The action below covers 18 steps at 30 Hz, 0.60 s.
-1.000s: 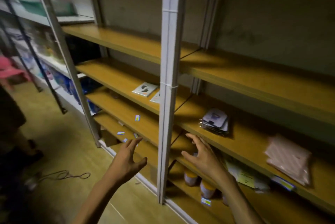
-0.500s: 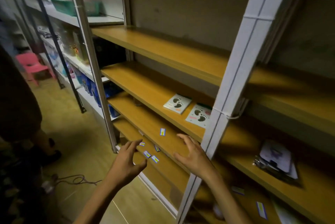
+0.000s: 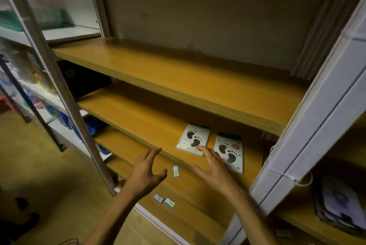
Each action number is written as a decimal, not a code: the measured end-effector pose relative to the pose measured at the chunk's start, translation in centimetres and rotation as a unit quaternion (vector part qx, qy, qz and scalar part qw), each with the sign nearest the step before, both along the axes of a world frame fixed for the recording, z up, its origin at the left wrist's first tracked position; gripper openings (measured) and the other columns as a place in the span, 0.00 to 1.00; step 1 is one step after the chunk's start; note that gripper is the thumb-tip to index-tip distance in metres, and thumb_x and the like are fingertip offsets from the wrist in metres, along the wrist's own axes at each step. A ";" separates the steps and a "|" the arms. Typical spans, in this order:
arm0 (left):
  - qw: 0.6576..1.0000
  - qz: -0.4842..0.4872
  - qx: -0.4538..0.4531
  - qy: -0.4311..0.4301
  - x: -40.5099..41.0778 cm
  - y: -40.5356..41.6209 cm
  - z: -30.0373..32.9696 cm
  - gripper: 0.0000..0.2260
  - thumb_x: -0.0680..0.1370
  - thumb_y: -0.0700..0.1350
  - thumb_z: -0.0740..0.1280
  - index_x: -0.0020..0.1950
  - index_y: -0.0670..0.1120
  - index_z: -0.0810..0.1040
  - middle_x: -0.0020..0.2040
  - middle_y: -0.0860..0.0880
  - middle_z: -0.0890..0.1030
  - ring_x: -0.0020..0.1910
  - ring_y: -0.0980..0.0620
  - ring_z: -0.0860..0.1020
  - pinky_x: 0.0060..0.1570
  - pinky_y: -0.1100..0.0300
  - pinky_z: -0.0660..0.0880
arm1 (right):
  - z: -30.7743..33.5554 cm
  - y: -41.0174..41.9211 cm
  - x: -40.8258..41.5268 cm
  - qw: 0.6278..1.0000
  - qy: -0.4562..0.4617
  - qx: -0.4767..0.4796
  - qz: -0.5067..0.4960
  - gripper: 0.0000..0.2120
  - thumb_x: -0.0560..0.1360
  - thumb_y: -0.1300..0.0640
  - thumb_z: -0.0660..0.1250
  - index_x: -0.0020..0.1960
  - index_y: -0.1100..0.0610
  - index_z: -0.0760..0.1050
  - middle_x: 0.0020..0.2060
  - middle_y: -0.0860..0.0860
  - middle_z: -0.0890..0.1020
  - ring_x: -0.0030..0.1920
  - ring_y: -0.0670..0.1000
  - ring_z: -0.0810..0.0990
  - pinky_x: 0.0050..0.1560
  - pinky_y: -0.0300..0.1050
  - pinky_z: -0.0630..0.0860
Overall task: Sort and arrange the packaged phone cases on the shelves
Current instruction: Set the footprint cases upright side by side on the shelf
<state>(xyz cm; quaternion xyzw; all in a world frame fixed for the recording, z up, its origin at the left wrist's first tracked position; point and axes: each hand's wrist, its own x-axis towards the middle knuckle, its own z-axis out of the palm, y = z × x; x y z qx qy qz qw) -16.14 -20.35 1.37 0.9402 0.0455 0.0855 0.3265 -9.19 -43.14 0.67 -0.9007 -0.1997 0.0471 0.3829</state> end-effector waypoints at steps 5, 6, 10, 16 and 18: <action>0.997 -0.068 -0.013 -0.019 5.3 2.1 -0.5 0.32 0.72 0.51 0.72 0.74 0.50 0.64 0.69 0.49 0.70 0.66 0.51 0.69 0.63 0.56 0.69 | 0.0 0.4 2.1 0.997 0.003 0.008 -0.075 0.26 0.75 0.48 0.67 0.70 0.42 0.62 0.68 0.43 0.68 0.66 0.43 0.66 0.59 0.37 0.64; 0.996 -0.083 -0.015 -0.021 6.4 2.5 -0.6 0.32 0.72 0.51 0.72 0.74 0.50 0.65 0.69 0.49 0.70 0.66 0.51 0.69 0.63 0.56 0.70 | 0.0 0.4 2.4 0.995 -0.001 0.004 -0.095 0.26 0.75 0.48 0.67 0.70 0.43 0.62 0.69 0.44 0.68 0.68 0.45 0.66 0.60 0.38 0.65; 0.989 -0.148 -0.020 -0.013 9.9 4.1 -0.8 0.33 0.72 0.52 0.72 0.74 0.49 0.64 0.69 0.48 0.70 0.68 0.49 0.68 0.63 0.53 0.70 | 0.0 0.4 2.7 0.983 0.006 0.002 -0.186 0.28 0.75 0.48 0.68 0.72 0.45 0.62 0.71 0.48 0.67 0.69 0.49 0.68 0.61 0.44 0.72; 0.979 -0.201 -0.016 0.002 13.4 4.9 -1.2 0.34 0.71 0.54 0.73 0.74 0.49 0.64 0.69 0.49 0.70 0.68 0.49 0.66 0.64 0.55 0.69 | -0.4 0.3 1.8 0.959 0.005 0.005 -0.283 0.28 0.75 0.50 0.68 0.72 0.46 0.62 0.71 0.49 0.65 0.54 0.35 0.71 0.52 0.36 0.70; 0.978 -0.207 -0.007 0.015 14.1 4.5 -1.4 0.36 0.71 0.57 0.73 0.75 0.49 0.63 0.70 0.48 0.69 0.69 0.49 0.65 0.65 0.54 0.69 | -0.7 0.2 1.5 0.948 0.008 0.013 -0.319 0.29 0.75 0.49 0.69 0.72 0.45 0.62 0.70 0.50 0.65 0.63 0.45 0.70 0.58 0.45 0.74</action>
